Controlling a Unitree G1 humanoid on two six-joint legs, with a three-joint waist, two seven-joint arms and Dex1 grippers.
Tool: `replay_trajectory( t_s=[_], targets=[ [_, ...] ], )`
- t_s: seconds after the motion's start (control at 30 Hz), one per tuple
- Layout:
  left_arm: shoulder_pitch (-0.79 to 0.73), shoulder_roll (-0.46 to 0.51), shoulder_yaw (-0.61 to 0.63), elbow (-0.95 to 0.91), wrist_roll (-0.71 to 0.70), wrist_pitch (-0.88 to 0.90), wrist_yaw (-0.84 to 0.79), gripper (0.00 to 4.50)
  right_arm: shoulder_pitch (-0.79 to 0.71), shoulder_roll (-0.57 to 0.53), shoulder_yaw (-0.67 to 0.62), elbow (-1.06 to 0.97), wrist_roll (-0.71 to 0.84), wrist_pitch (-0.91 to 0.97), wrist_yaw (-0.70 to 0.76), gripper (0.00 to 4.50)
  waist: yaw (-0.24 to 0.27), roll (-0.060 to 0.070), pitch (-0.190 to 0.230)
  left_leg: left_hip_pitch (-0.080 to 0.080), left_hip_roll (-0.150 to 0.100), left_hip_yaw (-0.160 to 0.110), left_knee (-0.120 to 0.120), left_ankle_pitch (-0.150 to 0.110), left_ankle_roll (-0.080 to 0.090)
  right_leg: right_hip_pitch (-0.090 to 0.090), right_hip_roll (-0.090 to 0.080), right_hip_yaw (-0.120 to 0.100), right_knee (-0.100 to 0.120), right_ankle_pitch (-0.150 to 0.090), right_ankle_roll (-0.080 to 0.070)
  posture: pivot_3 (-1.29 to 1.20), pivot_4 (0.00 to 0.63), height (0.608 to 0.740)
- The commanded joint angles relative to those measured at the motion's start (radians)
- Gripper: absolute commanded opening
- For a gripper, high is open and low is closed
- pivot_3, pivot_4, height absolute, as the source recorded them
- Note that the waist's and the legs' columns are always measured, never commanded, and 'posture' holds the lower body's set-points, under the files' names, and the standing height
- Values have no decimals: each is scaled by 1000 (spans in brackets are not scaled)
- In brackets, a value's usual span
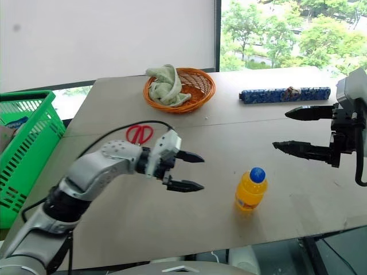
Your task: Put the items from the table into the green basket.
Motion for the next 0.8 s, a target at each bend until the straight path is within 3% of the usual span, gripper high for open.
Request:
replay_trajectory(
  t_s=[0.03, 0.17, 0.43, 0.8],
  targets=[
    [-70, -62, -65, 75, 79, -77, -81, 4447, 86, -36, -149, -73, 29, 69, 19, 4500, -15, 0, 1, 0, 0, -1, 1, 0, 0, 1, 0, 0, 0, 0, 0, -221, 46, 740],
    [-109, -135, -94, 166, 114, -116, -146, 4447, 202, -29, -304, -164, 96, 182, 39, 4500, -42, 3, 3, 0, 1, -3, 2, -1, 1, 0, 0, 1, 0, 0, 1, -262, 52, 740],
    [-143, -237, -110, 258, 181, -167, -182, 4447, 505, 0, -493, -256, -12, 152, 167, 4500, -75, 4, 4, -2, 2, -3, 1, -4, 4, 0, 1, 1, -3, 2, 6, -308, 50, 740],
    [-180, -364, -140, 384, 280, -234, -200, 4447, 488, -29, -481, -209, -2, 84, 193, 4500, -103, 5, 5, -2, 3, -1, 2, -6, 0, 1, 1, 2, -8, 2, 6, -328, 61, 740]
  ],
)
